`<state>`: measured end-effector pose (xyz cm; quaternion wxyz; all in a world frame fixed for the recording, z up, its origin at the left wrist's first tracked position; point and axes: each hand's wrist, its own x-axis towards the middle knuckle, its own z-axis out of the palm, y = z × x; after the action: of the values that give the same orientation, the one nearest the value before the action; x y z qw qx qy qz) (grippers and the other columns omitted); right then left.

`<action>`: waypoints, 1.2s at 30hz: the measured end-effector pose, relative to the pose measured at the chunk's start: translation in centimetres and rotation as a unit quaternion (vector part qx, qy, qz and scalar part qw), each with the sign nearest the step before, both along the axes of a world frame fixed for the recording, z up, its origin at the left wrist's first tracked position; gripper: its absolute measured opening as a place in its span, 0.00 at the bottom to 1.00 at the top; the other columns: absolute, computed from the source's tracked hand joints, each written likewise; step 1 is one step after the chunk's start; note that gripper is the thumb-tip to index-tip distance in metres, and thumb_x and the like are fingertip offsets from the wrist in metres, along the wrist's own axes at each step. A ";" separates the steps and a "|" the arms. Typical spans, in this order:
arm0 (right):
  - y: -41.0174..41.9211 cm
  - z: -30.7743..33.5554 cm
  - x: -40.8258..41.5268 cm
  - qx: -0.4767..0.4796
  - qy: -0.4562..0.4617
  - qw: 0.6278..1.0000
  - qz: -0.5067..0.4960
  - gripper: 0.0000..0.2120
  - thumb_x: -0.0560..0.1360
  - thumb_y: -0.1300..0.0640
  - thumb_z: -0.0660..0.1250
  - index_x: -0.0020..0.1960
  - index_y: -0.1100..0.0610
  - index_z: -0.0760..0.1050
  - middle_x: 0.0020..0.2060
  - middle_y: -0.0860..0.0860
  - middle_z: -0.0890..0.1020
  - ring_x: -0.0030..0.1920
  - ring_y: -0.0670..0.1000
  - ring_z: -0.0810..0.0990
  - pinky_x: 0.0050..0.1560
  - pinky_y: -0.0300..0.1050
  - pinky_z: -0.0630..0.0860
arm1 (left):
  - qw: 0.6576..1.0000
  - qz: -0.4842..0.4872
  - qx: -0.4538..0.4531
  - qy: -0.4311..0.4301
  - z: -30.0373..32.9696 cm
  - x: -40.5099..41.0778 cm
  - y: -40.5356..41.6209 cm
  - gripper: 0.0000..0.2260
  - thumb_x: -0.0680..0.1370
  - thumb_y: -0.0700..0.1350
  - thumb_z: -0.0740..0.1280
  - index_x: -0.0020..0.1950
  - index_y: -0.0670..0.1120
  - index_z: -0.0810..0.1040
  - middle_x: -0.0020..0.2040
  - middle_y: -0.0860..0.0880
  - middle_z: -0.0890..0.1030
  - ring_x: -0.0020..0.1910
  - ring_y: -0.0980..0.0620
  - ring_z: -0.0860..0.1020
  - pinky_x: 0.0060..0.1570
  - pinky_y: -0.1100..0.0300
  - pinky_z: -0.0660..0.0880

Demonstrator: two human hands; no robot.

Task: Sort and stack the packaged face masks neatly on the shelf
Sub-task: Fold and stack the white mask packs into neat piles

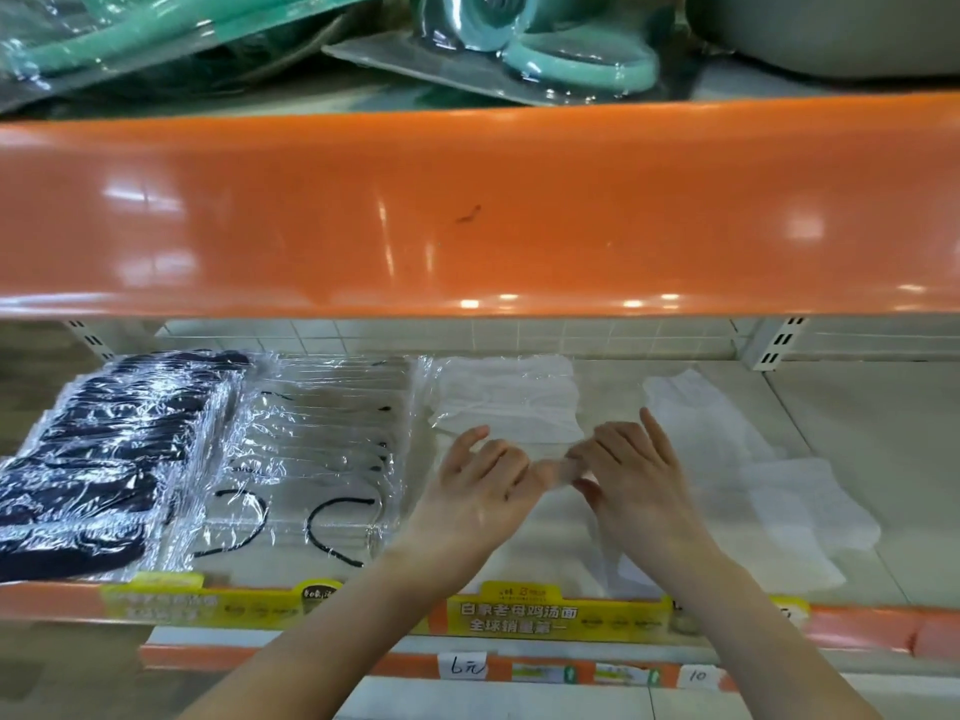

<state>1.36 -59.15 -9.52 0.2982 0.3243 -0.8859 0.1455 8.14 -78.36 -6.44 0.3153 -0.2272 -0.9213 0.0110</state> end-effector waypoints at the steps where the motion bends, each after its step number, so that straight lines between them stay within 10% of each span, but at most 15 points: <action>1: 0.1 0.1 0.2 -0.011 0.020 1.000 -0.002 0.03 0.69 0.59 0.69 0.43 0.56 0.78 0.39 0.50 0.79 0.46 0.56 0.77 0.61 0.54 0.67 | 1.000 0.009 0.012 -0.004 -0.1 0.1 -0.2 0.25 0.78 0.32 0.43 0.56 0.46 0.78 0.42 0.48 0.77 0.42 0.48 0.77 0.56 0.49 0.75; 5: 0.4 0.6 1.6 -0.033 0.054 0.997 -0.037 0.05 0.69 0.65 0.65 0.39 0.57 0.77 0.36 0.51 0.76 0.37 0.56 0.75 0.42 0.47 0.65 | 0.997 0.048 0.060 0.003 -1.0 0.8 -0.9 0.22 0.72 0.29 0.55 0.64 0.43 0.71 0.51 0.45 0.78 0.46 0.45 0.77 0.48 0.52 0.71; 11: 0.1 -1.0 2.8 -0.034 0.014 0.999 -0.033 0.08 0.73 0.64 0.64 0.44 0.54 0.80 0.42 0.49 0.79 0.41 0.53 0.78 0.48 0.46 0.69 | 0.996 0.060 0.072 0.001 -1.5 1.0 -2.0 0.19 0.67 0.29 0.52 0.42 0.45 0.79 0.37 0.48 0.74 0.33 0.48 0.73 0.32 0.57 0.70; 19: -1.1 -1.3 4.0 -0.066 0.021 0.998 0.004 0.11 0.69 0.67 0.63 0.46 0.55 0.79 0.44 0.50 0.80 0.44 0.53 0.78 0.47 0.46 0.68 | 0.989 0.090 0.113 0.042 -1.8 1.7 -4.9 0.17 0.60 0.25 0.68 0.39 0.44 0.73 0.39 0.47 0.76 0.36 0.48 0.72 0.33 0.58 0.69; 36: -13.8 -0.6 6.2 -0.004 -0.016 0.984 0.176 0.19 0.61 0.70 0.70 0.48 0.54 0.81 0.50 0.47 0.77 0.51 0.51 0.72 0.52 0.43 0.65 | 0.988 0.120 0.089 -0.038 -2.6 7.3 -19.7 0.12 0.70 0.34 0.63 0.49 0.44 0.80 0.50 0.47 0.80 0.47 0.44 0.79 0.44 0.53 0.77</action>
<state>7.54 -72.92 -10.16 0.2547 0.4718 -0.8190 0.2042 15.41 -98.07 -9.03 0.2955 -0.0866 -0.9505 -0.0421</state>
